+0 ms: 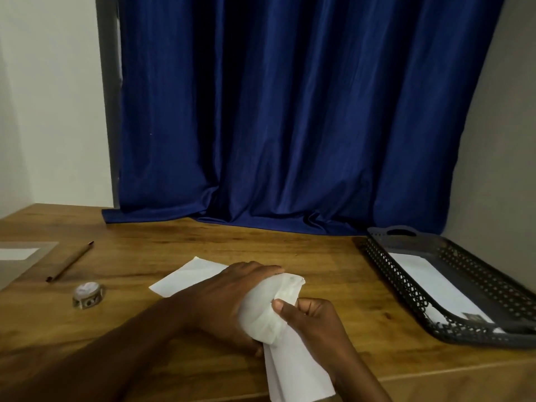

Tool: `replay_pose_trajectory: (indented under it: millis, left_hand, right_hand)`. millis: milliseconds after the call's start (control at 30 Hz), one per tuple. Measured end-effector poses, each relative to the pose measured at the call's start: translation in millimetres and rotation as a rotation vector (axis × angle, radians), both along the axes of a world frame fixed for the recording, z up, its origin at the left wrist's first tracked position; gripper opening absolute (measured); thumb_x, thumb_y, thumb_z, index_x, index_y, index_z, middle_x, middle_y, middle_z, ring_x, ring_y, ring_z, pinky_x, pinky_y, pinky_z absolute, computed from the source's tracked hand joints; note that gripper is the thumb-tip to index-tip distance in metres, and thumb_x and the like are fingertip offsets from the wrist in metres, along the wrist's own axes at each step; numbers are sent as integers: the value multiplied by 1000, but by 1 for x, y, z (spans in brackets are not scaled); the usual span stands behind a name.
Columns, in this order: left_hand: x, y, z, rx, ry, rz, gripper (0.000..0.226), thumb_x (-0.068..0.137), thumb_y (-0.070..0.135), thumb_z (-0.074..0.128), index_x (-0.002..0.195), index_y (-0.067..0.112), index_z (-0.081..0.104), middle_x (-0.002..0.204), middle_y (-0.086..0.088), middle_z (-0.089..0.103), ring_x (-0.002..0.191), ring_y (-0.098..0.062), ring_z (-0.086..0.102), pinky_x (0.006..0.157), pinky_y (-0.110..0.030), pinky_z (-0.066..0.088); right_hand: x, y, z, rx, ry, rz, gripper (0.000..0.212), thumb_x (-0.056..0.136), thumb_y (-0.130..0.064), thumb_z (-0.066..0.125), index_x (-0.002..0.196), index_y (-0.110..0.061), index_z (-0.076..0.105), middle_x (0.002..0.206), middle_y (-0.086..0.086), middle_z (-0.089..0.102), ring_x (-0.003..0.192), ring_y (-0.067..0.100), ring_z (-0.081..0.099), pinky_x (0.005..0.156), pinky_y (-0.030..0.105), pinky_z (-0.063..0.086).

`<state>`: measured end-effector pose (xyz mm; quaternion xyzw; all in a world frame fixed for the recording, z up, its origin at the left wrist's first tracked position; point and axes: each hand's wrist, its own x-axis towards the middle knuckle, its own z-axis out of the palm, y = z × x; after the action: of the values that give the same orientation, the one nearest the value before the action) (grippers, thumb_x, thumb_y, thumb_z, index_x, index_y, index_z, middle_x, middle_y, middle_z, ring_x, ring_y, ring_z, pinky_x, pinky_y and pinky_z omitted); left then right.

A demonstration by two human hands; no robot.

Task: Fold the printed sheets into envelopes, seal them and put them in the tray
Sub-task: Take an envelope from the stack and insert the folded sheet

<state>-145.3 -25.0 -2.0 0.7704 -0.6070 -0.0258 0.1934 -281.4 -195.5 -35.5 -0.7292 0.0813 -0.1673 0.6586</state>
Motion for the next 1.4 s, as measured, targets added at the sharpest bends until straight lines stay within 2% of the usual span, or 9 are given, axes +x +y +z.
replay_pose_trajectory:
  millis: [133, 333, 467, 633, 800, 933, 1100, 1233, 1400]
  left_hand:
    - [3, -1, -13, -161, 3, 19, 125, 56, 79, 81, 152, 54, 6, 152, 32, 22, 140, 0, 28, 113, -40, 37]
    - [-3, 8, -15, -237, -31, 85, 129, 50, 84, 79, 153, 52, 9, 148, 32, 18, 138, -2, 26, 110, -41, 39]
    - [-8, 2, -14, -205, -167, 92, 125, 54, 87, 72, 155, 49, 10, 151, 22, 21, 139, -8, 24, 112, -43, 36]
    - [-5, -2, -18, -215, -300, 94, 123, 57, 87, 68, 156, 43, 12, 155, 15, 26, 142, -8, 23, 122, -48, 11]
    - [-8, -2, -17, -203, -382, 81, 122, 58, 86, 66, 157, 41, 13, 156, 9, 26, 142, -11, 22, 121, -47, 3]
    - [-10, -1, -14, -207, -310, 55, 119, 60, 84, 68, 157, 41, 13, 158, 12, 24, 144, -10, 22, 123, -50, 10]
    - [-11, 2, -11, -213, -270, 58, 118, 61, 83, 70, 156, 41, 15, 156, 14, 26, 144, -12, 25, 121, -56, 15]
    - [-12, 0, -11, -208, -339, 41, 116, 62, 82, 69, 156, 41, 17, 155, 12, 28, 144, -9, 24, 123, -56, 8]
    - [-13, -2, -12, -245, -324, 26, 115, 62, 81, 69, 156, 40, 19, 153, 12, 30, 143, -10, 26, 122, -55, 12]
  right_hand:
    - [-2, -7, -1, -18, -2, 75, 27, 86, -37, 78, 84, -11, 81, 91, 14, 78, 88, 24, 73, 80, 34, 55]
    - [-6, -15, -4, 32, 50, 156, 29, 84, -27, 74, 105, -8, 78, 111, 16, 76, 108, 35, 71, 101, 55, 52]
    - [-3, -14, -4, -21, 89, 119, 30, 81, -32, 74, 102, -11, 80, 104, 15, 77, 101, 37, 72, 96, 59, 51]
    - [-2, -13, -4, -38, 125, 75, 37, 78, -46, 76, 97, -14, 81, 96, 12, 79, 89, 30, 75, 76, 38, 55]
    - [-1, -7, -2, -43, 97, 62, 37, 79, -46, 82, 94, -12, 81, 97, 10, 79, 93, 28, 75, 77, 35, 57]
    - [-2, -9, -1, -27, 59, 64, 21, 90, -24, 72, 97, -6, 80, 101, 17, 78, 100, 39, 72, 87, 51, 56]
    - [-8, -8, 2, -55, 99, 55, 22, 91, -25, 72, 85, -6, 80, 89, 17, 78, 81, 31, 73, 68, 33, 51]
    - [-4, -3, 3, -67, 122, -13, 44, 81, -33, 75, 84, 12, 70, 89, 32, 70, 73, 27, 64, 66, 34, 44]
    - [1, 2, 10, -82, 182, -49, 36, 68, -40, 79, 75, -5, 77, 78, 11, 78, 72, 18, 75, 61, 27, 53]
